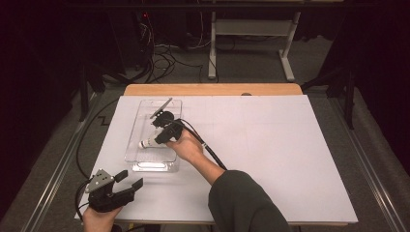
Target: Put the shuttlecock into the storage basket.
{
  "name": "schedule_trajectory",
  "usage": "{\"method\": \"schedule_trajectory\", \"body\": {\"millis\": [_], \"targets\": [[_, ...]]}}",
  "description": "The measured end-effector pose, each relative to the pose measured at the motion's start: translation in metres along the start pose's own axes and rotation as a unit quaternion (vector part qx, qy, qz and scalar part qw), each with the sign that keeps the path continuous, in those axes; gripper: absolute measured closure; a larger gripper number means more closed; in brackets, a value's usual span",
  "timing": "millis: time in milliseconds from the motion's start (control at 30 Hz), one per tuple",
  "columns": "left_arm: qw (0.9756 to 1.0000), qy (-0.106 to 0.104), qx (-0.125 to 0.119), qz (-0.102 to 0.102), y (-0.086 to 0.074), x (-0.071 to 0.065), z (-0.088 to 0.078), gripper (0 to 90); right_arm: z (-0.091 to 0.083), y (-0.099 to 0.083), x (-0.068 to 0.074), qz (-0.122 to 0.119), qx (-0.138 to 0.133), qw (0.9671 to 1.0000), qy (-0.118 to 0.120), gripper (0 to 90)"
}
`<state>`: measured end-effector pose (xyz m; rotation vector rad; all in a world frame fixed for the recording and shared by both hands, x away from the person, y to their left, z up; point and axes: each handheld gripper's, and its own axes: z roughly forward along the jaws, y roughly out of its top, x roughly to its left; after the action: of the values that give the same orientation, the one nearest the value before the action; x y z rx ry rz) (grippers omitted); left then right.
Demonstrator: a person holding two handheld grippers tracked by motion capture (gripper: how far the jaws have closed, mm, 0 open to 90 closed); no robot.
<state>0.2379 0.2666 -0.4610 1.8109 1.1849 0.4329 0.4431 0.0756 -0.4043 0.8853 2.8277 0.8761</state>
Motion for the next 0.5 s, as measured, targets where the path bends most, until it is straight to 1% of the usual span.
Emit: {"method": "schedule_trajectory", "body": {"millis": [67, 133, 233, 400, 500], "targets": [[1.0, 0.0, 0.0, 0.0, -0.0001, -0.0001, 0.0, 32.2, -0.0008, -0.0008, 0.0003, 0.007, 0.001, 1.0, 0.002, 73.3], [1.0, 0.0, 0.001, 0.0, -0.0002, 0.0, 0.0002, 32.2, -0.0014, -0.002, -0.001, 0.003, 0.003, 1.0, 0.001, 73.4], [1.0, 0.0, 0.001, 0.001, -0.0001, -0.0001, 0.0003, 32.2, -0.0027, -0.004, -0.0026, 0.011, 0.002, 0.9999, 0.002, 73.2], [1.0, 0.0, 0.001, 0.0, 0.0, 0.0001, 0.0003, 32.2, -0.0046, -0.0074, -0.0059, 0.014, 0.005, 0.9999, 0.004, 72.7], [1.0, 0.0, 0.001, 0.0, 0.0, 0.0001, 0.0003, 32.2, -0.0059, -0.0085, -0.0069, 0.013, 0.002, 0.9999, 0.004, 72.9]]}}
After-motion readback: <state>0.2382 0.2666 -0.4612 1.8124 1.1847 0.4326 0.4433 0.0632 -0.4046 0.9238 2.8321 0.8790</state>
